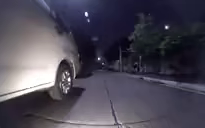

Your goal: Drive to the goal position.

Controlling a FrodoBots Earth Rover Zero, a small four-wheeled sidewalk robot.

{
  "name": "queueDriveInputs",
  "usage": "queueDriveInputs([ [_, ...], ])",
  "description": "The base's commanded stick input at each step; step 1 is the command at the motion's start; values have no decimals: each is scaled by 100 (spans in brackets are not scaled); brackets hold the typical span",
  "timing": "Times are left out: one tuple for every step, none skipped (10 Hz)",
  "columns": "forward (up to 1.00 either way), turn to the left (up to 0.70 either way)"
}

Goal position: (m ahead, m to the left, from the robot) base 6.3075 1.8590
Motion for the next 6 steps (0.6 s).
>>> queueDriveInputs([
  [50,0],
  [50,0],
  [50,0],
  [50,0],
  [50,0],
  [50,-50],
])
